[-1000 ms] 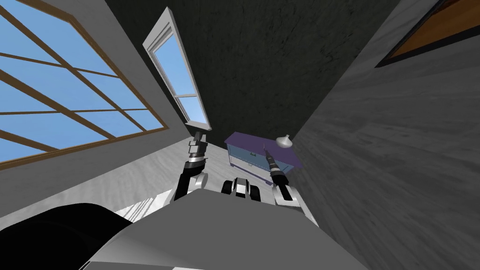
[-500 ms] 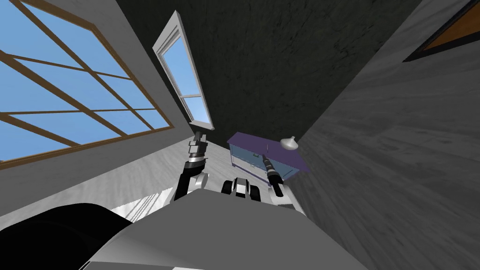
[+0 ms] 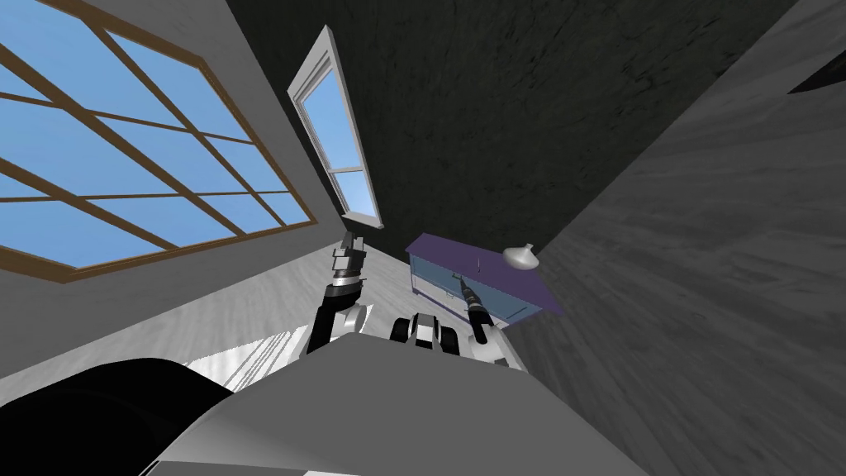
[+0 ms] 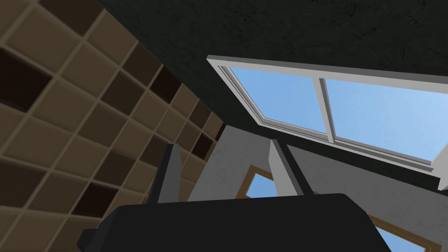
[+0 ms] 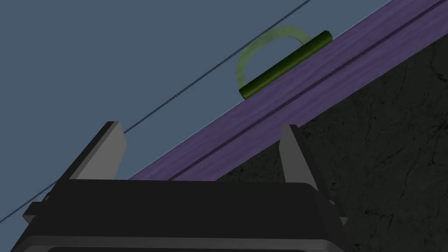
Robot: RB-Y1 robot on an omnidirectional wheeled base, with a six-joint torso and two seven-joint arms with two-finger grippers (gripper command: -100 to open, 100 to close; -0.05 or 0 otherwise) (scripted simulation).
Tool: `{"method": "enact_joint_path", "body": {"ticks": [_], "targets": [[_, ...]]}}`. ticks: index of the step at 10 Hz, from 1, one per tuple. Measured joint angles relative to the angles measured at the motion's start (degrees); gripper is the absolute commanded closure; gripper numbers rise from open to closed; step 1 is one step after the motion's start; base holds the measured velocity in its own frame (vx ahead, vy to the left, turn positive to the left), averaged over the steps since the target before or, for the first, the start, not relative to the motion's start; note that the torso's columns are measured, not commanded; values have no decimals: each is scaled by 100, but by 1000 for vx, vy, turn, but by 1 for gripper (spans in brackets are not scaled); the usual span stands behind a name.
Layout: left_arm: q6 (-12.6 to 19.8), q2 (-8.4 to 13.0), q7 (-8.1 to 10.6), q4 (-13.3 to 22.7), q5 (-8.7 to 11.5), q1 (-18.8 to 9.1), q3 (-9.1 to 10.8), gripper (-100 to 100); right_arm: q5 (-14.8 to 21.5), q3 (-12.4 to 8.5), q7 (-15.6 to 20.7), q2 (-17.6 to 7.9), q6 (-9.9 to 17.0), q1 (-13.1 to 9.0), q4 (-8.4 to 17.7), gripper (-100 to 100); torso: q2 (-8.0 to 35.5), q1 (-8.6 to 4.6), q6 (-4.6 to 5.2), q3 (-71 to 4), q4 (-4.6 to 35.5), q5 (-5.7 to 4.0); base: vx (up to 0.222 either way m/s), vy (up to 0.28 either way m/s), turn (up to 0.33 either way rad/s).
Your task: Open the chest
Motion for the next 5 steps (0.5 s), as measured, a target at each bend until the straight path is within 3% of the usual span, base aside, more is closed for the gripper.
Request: {"method": "enact_joint_path", "body": {"ticks": [5], "targets": [[0,0,0,0,0,1,0,0,756,248,6,-26,775,-149,722,-100,-1,-3,3,-1,-1,0,16,33,71]]}}
